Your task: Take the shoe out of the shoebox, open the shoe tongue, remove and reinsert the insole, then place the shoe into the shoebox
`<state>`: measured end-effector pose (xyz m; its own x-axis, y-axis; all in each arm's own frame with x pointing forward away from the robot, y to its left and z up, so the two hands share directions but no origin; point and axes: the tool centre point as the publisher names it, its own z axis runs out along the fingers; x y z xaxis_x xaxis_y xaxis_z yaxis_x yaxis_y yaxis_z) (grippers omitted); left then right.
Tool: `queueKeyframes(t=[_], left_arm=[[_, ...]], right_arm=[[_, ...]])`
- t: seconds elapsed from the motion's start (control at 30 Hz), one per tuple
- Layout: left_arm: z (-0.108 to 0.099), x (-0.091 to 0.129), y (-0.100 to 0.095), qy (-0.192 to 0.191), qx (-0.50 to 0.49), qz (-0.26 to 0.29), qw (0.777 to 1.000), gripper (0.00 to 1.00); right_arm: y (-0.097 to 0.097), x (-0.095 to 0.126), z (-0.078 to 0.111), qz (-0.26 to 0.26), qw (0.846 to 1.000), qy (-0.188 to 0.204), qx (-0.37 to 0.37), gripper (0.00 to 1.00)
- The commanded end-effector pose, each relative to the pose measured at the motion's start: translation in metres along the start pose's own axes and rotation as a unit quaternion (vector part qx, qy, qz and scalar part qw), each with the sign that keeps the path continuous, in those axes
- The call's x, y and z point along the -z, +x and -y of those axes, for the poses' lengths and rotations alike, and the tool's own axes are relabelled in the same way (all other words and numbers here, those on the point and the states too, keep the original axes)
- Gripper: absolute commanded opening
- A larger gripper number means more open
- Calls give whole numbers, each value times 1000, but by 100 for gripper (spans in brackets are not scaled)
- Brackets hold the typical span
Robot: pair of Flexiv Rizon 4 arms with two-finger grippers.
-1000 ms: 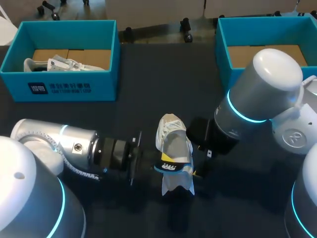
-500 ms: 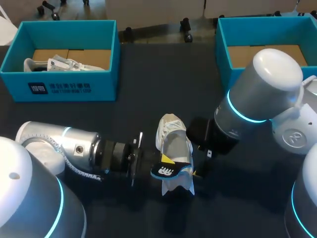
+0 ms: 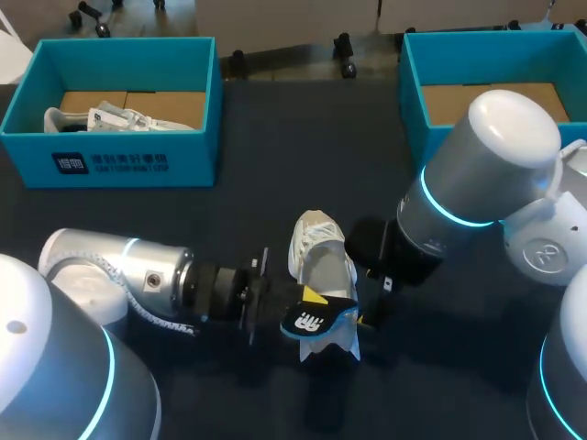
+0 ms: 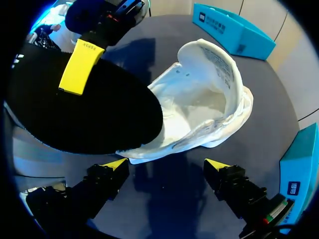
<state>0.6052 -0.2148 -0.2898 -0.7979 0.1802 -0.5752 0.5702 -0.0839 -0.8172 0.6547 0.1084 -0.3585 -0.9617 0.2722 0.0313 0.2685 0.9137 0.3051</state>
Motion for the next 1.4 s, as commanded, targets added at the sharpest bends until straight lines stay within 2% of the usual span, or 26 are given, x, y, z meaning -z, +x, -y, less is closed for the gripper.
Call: queueKeyframes(t=[0.03, 0.5, 1.4], left_arm=[[-5, -1, 1, 3, -3, 1, 1000, 0], [-20, 0, 2, 4, -26, 2, 1000, 0], [-48, -3, -7, -47, -42, 34, 997, 0]], right_arm=[[1, -1, 0, 1, 1000, 0, 0, 100], [1, -1, 0, 1, 1000, 0, 0, 100], [1, -1, 0, 1, 1000, 0, 0, 100]])
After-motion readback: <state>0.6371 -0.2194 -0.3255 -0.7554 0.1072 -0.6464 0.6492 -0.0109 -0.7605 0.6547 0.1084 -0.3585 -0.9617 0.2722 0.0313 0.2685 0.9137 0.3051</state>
